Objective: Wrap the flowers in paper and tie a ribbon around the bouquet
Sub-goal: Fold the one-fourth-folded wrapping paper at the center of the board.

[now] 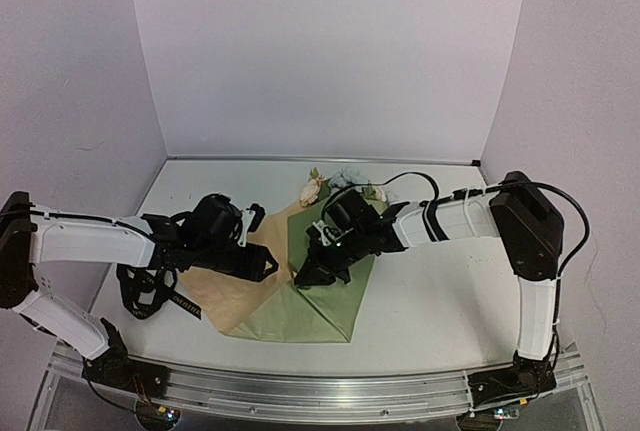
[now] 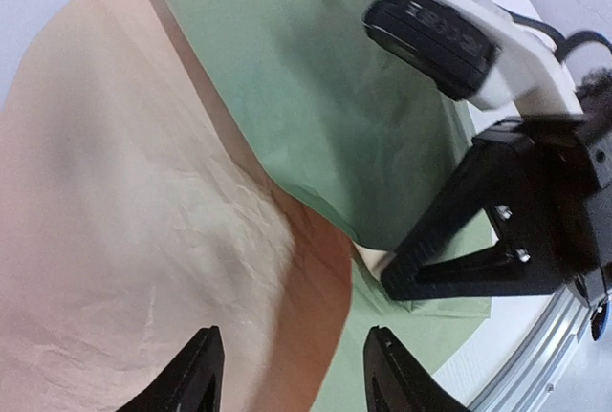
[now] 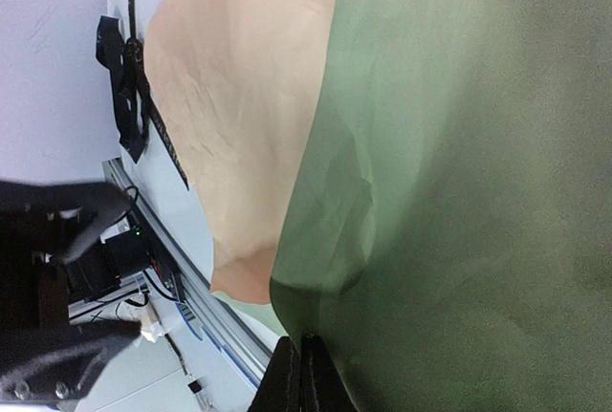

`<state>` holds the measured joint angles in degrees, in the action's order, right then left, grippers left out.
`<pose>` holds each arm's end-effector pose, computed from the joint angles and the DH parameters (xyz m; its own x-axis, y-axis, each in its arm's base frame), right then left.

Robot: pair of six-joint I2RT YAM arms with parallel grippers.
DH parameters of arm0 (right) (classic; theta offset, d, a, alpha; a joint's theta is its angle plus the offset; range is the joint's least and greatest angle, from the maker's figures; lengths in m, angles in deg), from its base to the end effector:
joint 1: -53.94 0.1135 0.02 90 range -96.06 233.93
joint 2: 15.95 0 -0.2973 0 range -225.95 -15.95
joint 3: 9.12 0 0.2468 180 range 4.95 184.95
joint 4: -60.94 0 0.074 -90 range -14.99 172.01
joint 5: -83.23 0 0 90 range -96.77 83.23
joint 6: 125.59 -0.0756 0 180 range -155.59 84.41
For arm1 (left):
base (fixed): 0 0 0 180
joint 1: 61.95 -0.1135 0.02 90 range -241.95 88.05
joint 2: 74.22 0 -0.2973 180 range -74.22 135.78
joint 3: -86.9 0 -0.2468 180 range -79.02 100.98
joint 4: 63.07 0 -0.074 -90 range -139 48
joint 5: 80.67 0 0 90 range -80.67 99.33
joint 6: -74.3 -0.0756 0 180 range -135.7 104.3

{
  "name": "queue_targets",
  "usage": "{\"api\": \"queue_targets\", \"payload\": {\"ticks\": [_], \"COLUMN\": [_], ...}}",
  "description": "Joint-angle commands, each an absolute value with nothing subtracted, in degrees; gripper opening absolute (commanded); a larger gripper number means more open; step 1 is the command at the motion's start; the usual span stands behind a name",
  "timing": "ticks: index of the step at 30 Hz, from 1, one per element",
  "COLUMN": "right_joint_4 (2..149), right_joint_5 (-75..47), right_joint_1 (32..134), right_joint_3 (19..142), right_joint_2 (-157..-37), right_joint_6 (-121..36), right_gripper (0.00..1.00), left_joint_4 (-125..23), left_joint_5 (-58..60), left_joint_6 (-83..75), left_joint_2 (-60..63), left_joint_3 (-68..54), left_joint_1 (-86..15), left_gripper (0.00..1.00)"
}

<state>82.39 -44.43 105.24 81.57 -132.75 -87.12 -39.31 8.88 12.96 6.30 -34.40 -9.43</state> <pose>0.2553 0.3925 0.1715 -0.9726 -0.2227 -0.0668 -0.1835 0.5587 0.8088 0.1850 -0.2423 0.2082 -0.7635 0.2076 -0.6115 0.4908 0.8019 -0.3406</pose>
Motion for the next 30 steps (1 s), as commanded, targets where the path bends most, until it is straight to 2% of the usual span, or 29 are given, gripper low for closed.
{"api": "queue_targets", "payload": {"ticks": [1, 7, 16, 30], "right_joint_4": [79.5, 77.9, 77.9, 78.1], "right_joint_5": [-47.8, -49.9, -52.3, -51.9], "right_joint_1": [105.4, 105.5, 105.4, 105.4], "right_joint_3": [83.7, 83.8, 85.1, 85.0], "right_joint_2": [-133.4, -133.9, -135.4, -136.8], "right_joint_6": [-88.3, -89.5, -90.6, -91.2], "right_gripper": [0.0, 0.0, 0.0, 0.0], "left_joint_4": [-40.4, -42.3, -47.8, -53.2], "left_joint_5": [-2.0, -11.3, -17.3, -19.0], "left_joint_6": [13.9, 10.7, 10.5, 14.2], "left_joint_2": [7.7, 15.3, 24.0, 21.8], "left_joint_3": [-32.9, -28.9, -24.8, -28.3], "left_joint_1": [-16.5, -21.2, -22.8, -24.6], "left_gripper": [0.55, 0.65, 0.69, 0.51]}}
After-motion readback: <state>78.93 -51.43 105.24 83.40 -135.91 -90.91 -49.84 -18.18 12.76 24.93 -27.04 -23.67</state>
